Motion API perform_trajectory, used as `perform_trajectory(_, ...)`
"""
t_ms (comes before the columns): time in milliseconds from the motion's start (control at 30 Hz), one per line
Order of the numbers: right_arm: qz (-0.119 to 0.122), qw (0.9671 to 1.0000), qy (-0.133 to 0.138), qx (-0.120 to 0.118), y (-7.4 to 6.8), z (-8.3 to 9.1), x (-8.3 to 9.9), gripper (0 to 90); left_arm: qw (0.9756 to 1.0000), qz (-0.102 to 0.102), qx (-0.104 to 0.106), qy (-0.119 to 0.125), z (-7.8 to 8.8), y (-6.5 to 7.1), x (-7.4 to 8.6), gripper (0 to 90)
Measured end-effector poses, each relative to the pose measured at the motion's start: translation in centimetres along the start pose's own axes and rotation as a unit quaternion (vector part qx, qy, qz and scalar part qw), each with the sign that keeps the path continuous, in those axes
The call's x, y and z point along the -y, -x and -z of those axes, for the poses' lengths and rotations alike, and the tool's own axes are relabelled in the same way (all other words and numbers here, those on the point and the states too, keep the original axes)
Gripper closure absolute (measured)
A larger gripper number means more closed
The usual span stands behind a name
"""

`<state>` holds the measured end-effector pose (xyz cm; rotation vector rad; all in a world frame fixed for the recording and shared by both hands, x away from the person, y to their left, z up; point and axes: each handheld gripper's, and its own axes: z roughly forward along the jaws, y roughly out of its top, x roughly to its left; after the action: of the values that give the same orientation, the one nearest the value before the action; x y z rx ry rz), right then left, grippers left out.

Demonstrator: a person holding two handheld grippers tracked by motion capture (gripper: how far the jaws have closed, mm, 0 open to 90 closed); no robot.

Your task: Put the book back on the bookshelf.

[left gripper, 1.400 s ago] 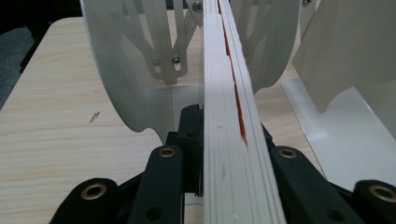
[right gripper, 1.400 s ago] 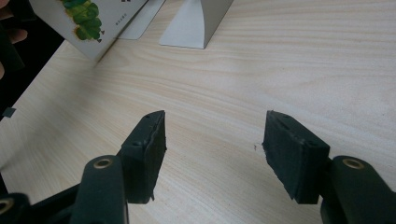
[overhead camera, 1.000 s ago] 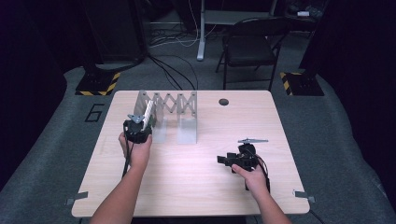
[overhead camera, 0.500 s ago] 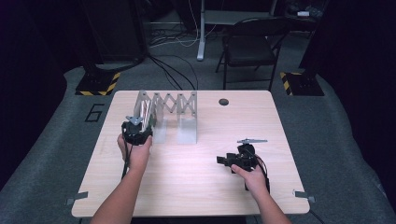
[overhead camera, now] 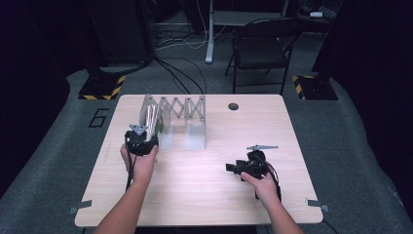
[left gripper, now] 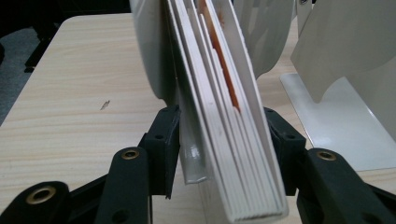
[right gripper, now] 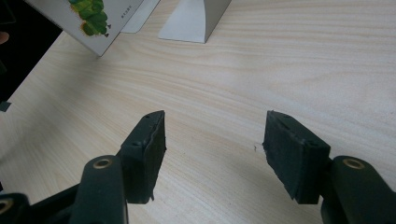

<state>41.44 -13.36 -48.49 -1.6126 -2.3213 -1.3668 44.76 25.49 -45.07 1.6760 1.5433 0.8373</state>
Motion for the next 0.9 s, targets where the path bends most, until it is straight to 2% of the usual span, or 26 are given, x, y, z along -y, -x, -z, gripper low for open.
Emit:
perform_trajectory(300,0.003,1.0,-0.003,0.002,0.0,-0.1,0.0,38.7,0.9998,0.006,0.014,0.009,1.3,-0.8,0.2,50.1)
perform_trajectory(633,0.008,0.9999,-0.007,0.005,0.0,-0.3,0.1,38.6,0.9987,-0.003,0.048,0.016,3.5,-1.1,0.2,48.6)
perform_trajectory(900,0.009,0.9999,-0.011,0.006,-0.1,-0.3,0.1,38.4,0.997,0.0,0.074,0.023,5.4,-1.7,0.7,48.0)
